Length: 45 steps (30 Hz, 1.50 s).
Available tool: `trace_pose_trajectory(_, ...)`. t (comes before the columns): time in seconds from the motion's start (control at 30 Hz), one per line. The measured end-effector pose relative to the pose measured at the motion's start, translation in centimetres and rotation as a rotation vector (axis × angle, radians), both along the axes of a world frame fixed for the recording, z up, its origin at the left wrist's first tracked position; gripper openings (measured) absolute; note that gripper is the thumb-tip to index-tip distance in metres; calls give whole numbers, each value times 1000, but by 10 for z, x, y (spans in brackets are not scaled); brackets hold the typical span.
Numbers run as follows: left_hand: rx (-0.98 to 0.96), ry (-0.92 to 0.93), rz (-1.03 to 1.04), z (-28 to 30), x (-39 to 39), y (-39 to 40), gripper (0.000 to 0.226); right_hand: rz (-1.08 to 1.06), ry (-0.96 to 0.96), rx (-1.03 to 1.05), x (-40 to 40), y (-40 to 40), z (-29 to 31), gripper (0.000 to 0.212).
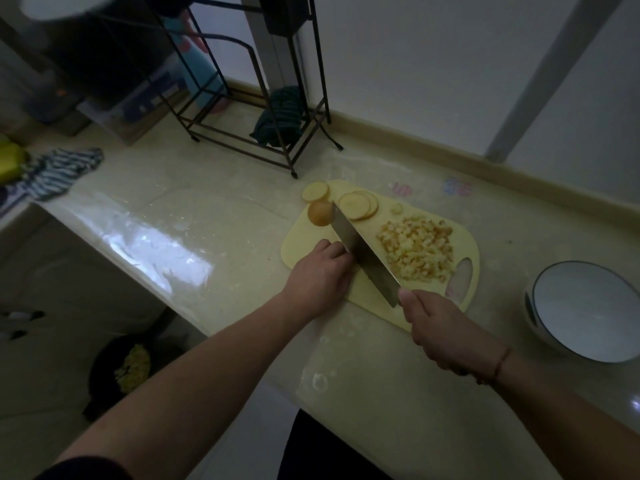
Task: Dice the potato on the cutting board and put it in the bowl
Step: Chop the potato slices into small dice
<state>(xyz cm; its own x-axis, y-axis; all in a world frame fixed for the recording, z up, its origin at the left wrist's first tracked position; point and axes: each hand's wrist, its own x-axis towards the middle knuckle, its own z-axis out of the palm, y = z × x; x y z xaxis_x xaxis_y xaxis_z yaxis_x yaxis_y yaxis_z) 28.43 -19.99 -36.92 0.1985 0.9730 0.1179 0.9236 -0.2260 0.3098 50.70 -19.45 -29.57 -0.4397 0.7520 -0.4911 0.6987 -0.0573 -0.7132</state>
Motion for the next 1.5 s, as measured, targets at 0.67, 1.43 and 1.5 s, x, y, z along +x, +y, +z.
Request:
trace_pose_trajectory(0.67, -35, -40, 75, -2, 3, -2, 38, 34, -57, 133, 2, -13, -4, 39)
trace_pose_trajectory(1.43, -31, -79, 97, 0, 6, -8, 38, 2, 3, 153, 20, -25, -14, 48)
trace_pose_trajectory(1.5, -24, -84, 82, 1, 3, -7, 31, -54, 61, 66, 23, -25, -8, 54)
